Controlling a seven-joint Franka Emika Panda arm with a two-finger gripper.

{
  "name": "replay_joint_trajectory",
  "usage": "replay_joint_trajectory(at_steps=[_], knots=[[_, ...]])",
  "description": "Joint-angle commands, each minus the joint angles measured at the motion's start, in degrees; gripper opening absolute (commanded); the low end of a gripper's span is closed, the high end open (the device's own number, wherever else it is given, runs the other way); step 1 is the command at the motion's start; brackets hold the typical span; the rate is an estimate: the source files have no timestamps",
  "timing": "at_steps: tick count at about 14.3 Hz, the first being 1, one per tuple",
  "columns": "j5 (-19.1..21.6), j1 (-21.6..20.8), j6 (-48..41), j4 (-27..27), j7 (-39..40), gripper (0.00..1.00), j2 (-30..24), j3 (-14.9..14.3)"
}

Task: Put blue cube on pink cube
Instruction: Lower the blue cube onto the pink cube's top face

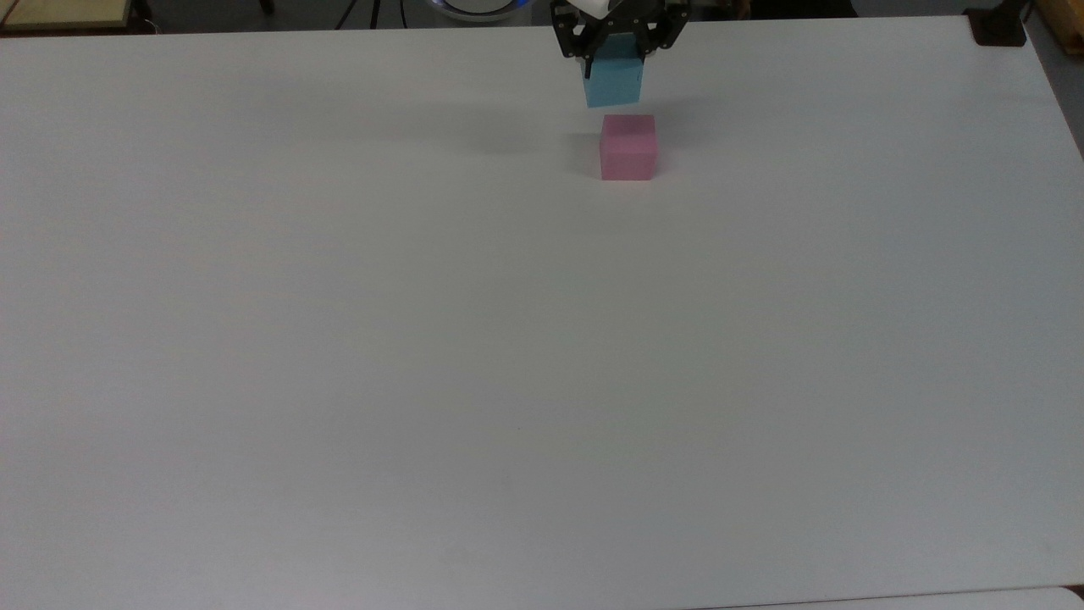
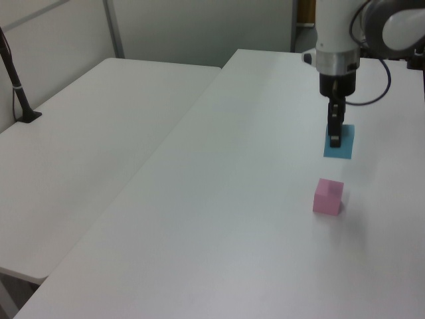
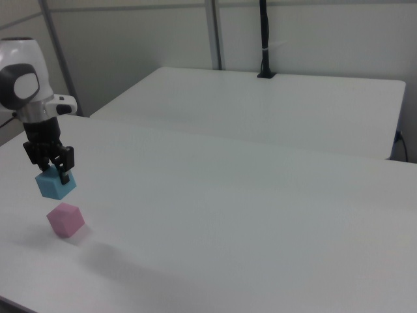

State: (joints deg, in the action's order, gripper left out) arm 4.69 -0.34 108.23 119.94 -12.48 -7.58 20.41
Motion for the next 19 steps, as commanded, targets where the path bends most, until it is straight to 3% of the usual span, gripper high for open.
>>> replay_joint_trajectory(at_steps=[1,6,11,19], knots=[[0.5,0.0,5.5,4.2,-5.2,0.43,-1.7,1.5],[0.6,-0.1,11.5,5.3,-11.3,0.42,1.2,1.6],[0.1,-2.7,12.4,7.8,-11.3,0.42,1.6,1.7],[-0.2,-3.2,15.0,8.6,-11.4,0.42,3.0,1.7]])
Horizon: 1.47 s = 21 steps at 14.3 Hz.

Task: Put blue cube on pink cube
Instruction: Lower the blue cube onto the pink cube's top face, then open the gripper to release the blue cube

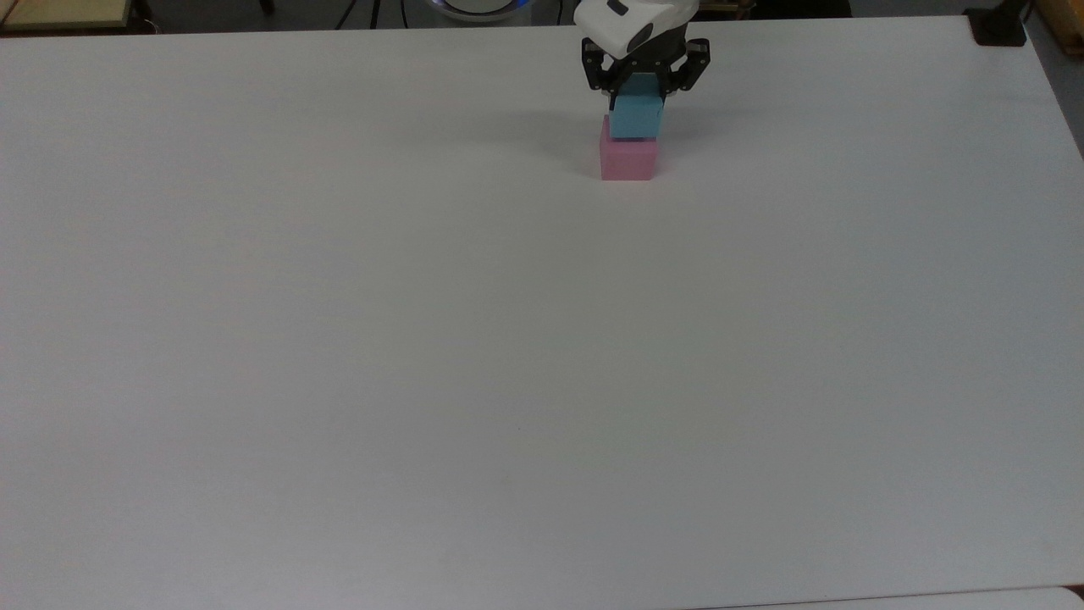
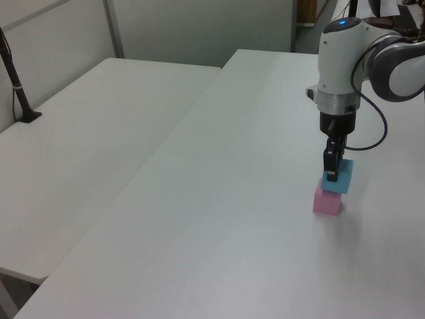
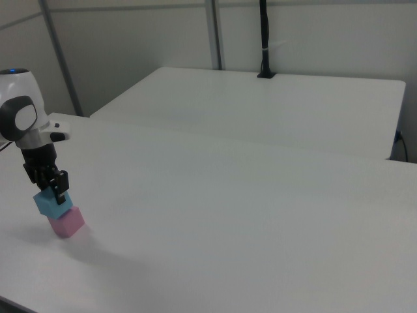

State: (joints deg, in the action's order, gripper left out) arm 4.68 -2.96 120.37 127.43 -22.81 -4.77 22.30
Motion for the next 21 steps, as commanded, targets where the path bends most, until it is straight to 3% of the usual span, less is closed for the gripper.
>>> replay_joint_trajectory(at_steps=[1,7,9,11,16,18,21], knots=[[-0.3,-0.6,3.2,1.0,-1.0,0.42,0.4,-0.2],[-1.5,-0.6,3.4,1.0,-1.1,0.45,1.1,-0.2],[-3.8,-0.7,3.4,1.0,-1.6,0.78,1.1,-0.2],[-5.5,-0.7,3.2,0.8,-4.4,0.98,1.0,-0.2],[-6.8,-0.6,0.8,-0.4,-8.5,1.0,0.6,-0.2],[-6.8,0.7,-5.8,-4.5,-8.1,1.0,0.3,-0.4],[-6.6,6.7,-19.9,-15.1,-4.7,1.0,-0.3,-0.8]])
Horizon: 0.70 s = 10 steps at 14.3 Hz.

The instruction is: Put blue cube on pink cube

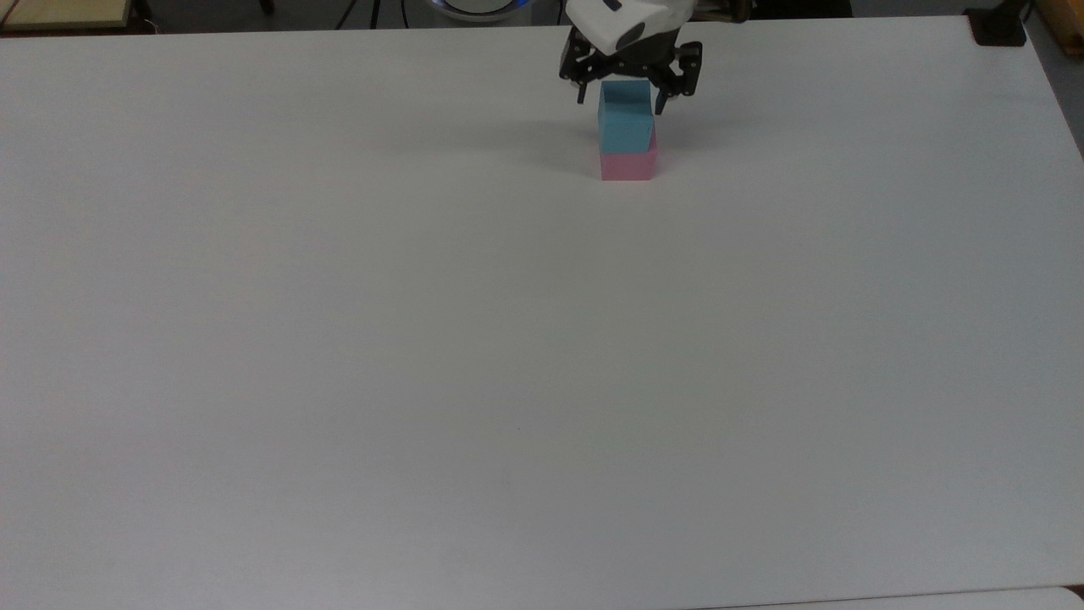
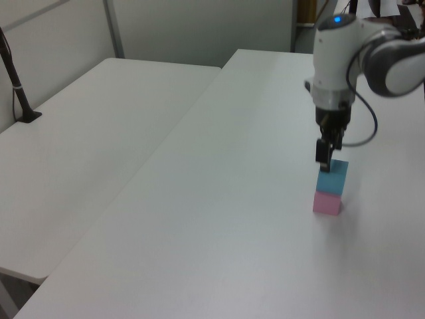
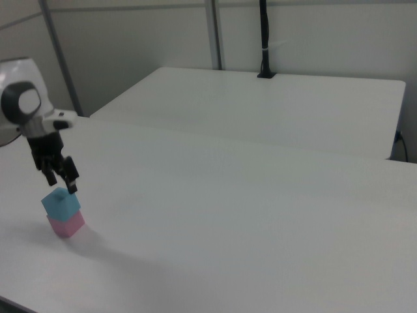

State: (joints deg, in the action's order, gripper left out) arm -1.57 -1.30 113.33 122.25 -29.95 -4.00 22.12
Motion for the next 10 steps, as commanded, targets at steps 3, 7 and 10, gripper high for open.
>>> replay_joint_trajectory(at_steps=[3,7,10], knots=[[0.6,11.6,-23.1,-19.5,10.8,1.0,-0.9,-2.0],[2.0,14.0,-25.9,-26.7,21.9,1.0,-1.5,-9.6],[2.1,14.1,-19.1,-27.9,31.3,1.0,-1.1,-13.9]])
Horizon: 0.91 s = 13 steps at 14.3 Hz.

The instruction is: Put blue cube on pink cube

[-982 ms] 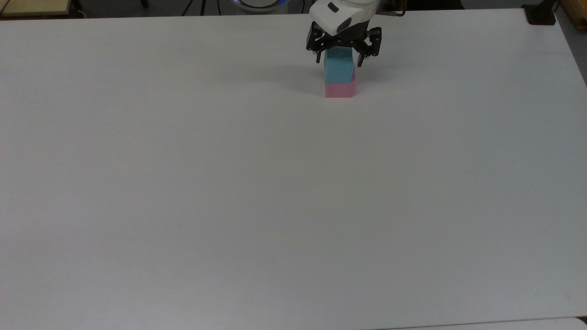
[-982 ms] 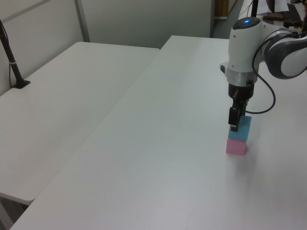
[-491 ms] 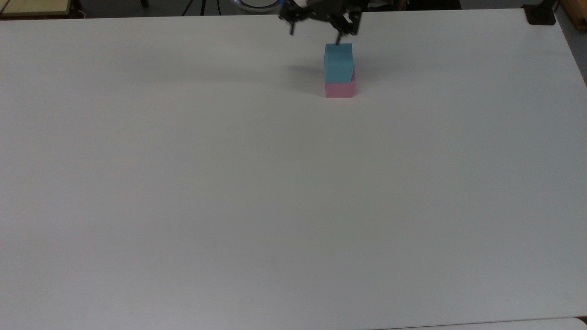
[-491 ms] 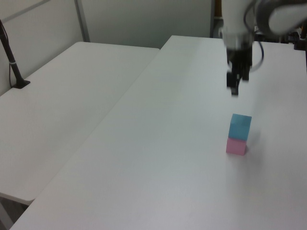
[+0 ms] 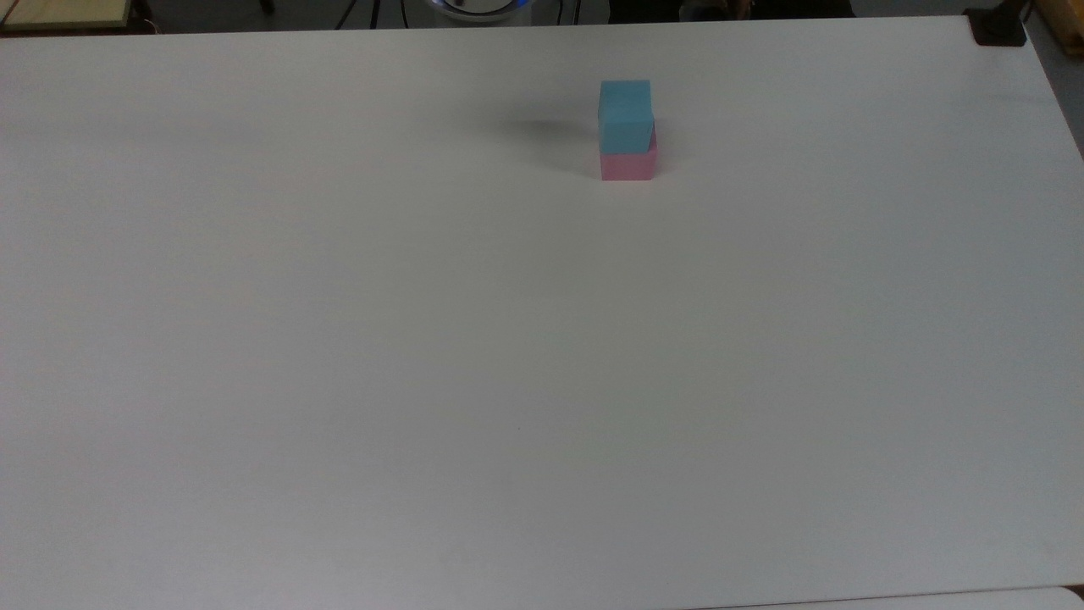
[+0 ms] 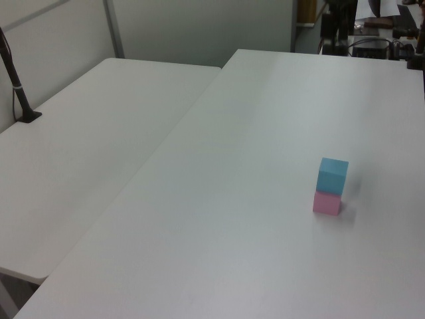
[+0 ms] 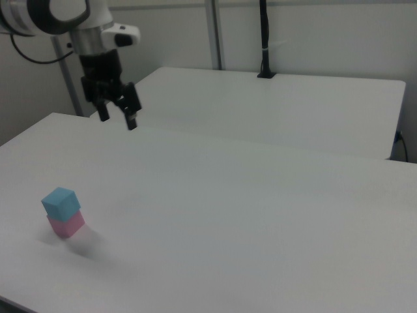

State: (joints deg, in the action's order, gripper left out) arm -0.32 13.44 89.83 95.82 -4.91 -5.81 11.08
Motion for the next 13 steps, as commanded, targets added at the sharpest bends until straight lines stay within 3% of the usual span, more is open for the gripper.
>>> replay_joint_trajectory(at_steps=[1,4,8,11,13], knots=[[0.8,-0.7,7.1,-1.4,6.9,1.0,1.1,-3.6],[0.1,-1.0,11.7,0.3,7.3,1.0,2.5,-4.0],[0.1,-2.9,9.9,0.7,10.2,1.0,2.8,-4.1],[0.1,-9.1,9.5,0.4,9.9,1.0,3.0,-10.4],[0.1,-11.6,9.7,0.2,9.9,1.0,3.2,-12.9]])
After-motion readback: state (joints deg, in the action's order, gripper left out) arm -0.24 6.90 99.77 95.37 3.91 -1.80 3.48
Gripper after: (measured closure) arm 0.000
